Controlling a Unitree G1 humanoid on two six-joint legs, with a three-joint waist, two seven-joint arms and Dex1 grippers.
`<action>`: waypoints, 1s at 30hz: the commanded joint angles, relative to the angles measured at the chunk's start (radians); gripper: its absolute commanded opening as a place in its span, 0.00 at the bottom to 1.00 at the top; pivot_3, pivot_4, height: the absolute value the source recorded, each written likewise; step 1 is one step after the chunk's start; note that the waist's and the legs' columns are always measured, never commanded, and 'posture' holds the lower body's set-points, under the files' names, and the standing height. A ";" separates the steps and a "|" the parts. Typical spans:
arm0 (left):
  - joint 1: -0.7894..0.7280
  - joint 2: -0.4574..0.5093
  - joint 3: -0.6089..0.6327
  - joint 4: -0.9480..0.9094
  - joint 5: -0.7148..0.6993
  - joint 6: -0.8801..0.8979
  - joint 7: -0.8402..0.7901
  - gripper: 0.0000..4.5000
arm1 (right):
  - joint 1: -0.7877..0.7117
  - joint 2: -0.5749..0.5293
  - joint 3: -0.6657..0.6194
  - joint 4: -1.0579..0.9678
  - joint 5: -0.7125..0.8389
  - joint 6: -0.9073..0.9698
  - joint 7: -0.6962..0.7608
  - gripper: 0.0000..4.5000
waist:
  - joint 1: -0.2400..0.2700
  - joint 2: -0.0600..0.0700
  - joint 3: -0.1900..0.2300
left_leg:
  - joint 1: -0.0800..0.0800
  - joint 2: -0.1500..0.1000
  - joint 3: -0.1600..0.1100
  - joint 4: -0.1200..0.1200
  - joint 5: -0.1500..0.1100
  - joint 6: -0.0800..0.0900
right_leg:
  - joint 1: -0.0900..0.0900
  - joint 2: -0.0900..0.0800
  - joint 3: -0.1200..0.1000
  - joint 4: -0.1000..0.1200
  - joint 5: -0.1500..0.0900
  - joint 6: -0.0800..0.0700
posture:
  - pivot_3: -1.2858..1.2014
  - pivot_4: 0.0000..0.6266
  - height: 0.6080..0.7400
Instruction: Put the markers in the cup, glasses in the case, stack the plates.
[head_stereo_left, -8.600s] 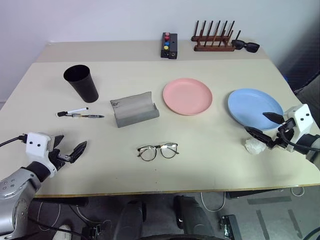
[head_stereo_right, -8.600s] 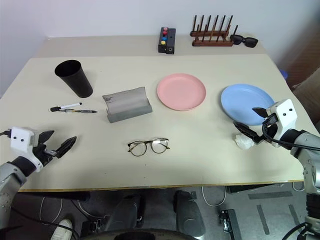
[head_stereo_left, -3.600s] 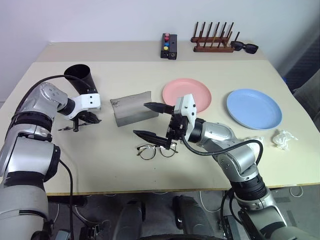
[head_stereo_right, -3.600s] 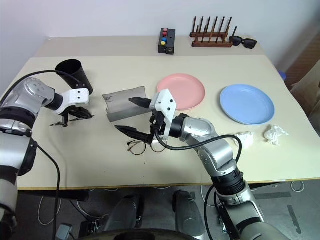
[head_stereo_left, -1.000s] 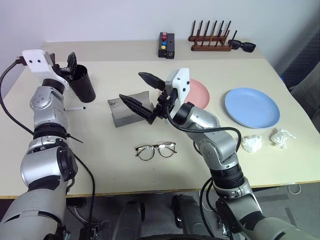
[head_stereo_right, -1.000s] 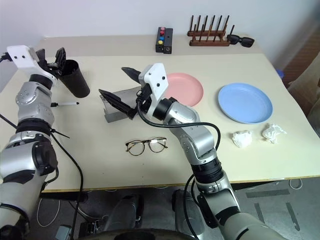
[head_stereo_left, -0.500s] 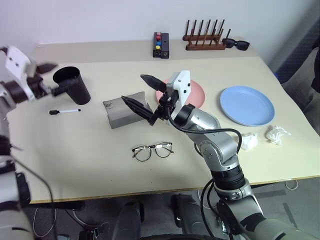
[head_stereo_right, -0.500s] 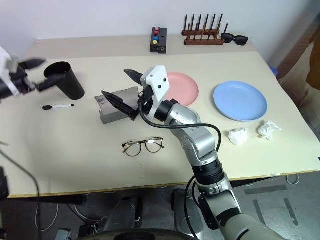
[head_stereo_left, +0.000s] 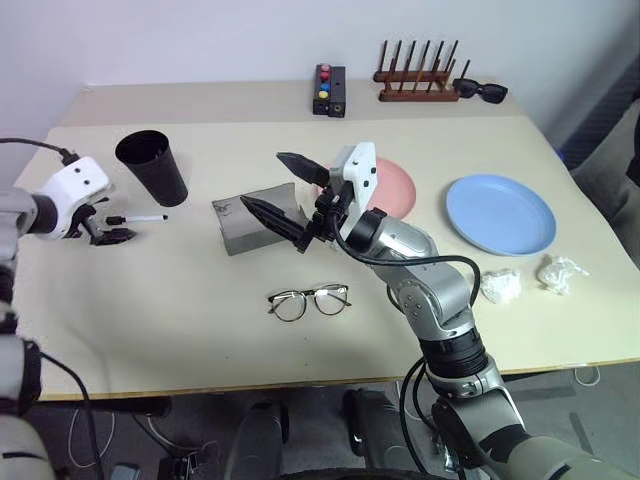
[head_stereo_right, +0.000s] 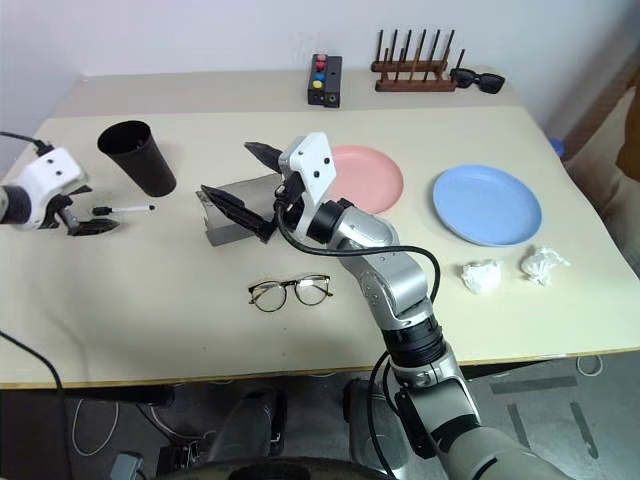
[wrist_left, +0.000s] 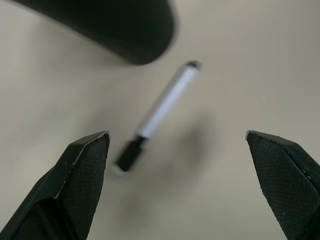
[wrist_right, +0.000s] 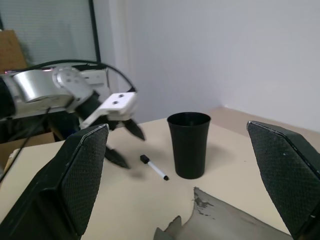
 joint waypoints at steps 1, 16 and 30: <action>-0.092 -0.030 -0.048 0.150 0.082 -0.082 0.031 0.99 | -0.014 0.005 -0.003 -0.024 0.001 -0.021 0.004 1.00 | 0.001 0.000 0.000 | 0.000 0.000 0.000 0.000 0.000 0.000 | 0.000 0.000 0.000 0.000 0.000 0.000 | 0.52 0.24 0.96; -0.208 -0.132 0.000 0.332 0.100 -0.014 0.034 0.99 | 0.001 -0.005 -0.004 -0.044 -0.008 -0.014 -0.005 1.00 | 0.001 0.000 0.000 | -0.001 0.000 0.000 0.000 0.000 0.000 | 0.000 0.000 0.000 0.000 0.000 0.000 | 0.52 0.24 0.96; 0.007 -0.095 0.311 0.111 -0.183 0.262 0.078 0.99 | 0.022 -0.008 -0.008 -0.059 -0.012 -0.020 -0.021 1.00 | -0.020 0.000 0.000 | 0.000 0.001 -0.001 -0.001 0.000 0.000 | -0.001 -0.001 0.000 0.001 0.000 0.000 | 0.52 0.24 0.96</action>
